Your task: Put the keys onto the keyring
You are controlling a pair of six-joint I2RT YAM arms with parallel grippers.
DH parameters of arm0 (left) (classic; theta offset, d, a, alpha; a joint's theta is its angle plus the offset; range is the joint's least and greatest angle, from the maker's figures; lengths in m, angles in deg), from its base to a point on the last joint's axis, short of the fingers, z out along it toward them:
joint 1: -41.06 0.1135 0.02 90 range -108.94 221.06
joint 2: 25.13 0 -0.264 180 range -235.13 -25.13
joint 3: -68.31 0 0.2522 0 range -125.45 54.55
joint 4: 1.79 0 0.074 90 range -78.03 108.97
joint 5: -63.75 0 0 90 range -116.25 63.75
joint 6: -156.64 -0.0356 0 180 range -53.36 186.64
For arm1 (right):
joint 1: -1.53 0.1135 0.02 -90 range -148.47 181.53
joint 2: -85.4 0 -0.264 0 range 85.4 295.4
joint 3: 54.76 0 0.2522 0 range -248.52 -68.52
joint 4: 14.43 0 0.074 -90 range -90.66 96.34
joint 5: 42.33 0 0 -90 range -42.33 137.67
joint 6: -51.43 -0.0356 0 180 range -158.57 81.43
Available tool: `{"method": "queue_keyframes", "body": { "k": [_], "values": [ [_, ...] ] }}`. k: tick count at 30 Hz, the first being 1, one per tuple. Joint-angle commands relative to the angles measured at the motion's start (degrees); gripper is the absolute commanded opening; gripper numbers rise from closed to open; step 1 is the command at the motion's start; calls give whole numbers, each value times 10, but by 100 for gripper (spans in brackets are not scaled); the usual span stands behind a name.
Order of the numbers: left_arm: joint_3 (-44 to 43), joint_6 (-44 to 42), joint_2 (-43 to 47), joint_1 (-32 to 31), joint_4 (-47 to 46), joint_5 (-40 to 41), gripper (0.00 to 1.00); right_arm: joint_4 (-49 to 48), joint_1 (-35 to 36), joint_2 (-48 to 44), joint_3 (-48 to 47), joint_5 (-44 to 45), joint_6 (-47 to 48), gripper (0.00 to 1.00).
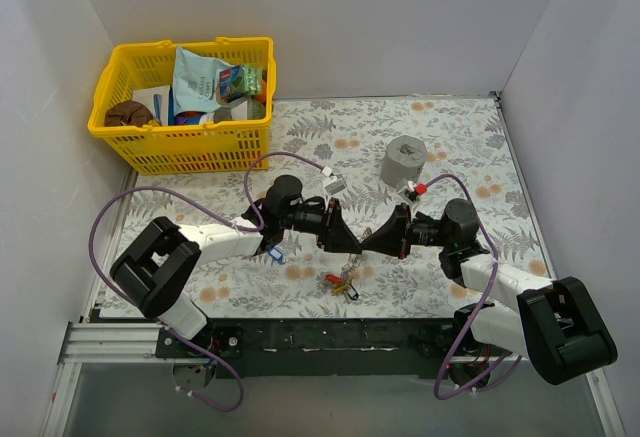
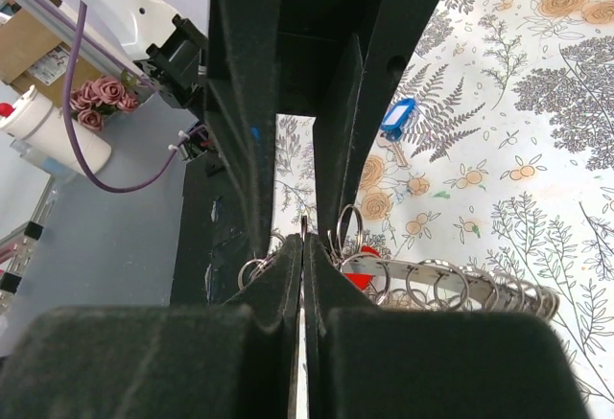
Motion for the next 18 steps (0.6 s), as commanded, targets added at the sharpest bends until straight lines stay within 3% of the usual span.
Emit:
{"method": "queue_keyframes", "body": {
  "k": [1,8,16,18],
  "values": [
    [-24,-16,4,-4,7,9,27,-27,-2,-16,-23,-12,-3,1],
    [-21,-25,11,-6,15,11,0,-20,-3,-23,-22,-9,4,1],
    [-14,-39,28,-7,27,26,0,-19,-2,-19,-29,-8,-1,1],
    [-13,-40,32,-7,25,33,0,-18,-3,-18,-35,-1,-10,25]
  ]
}}
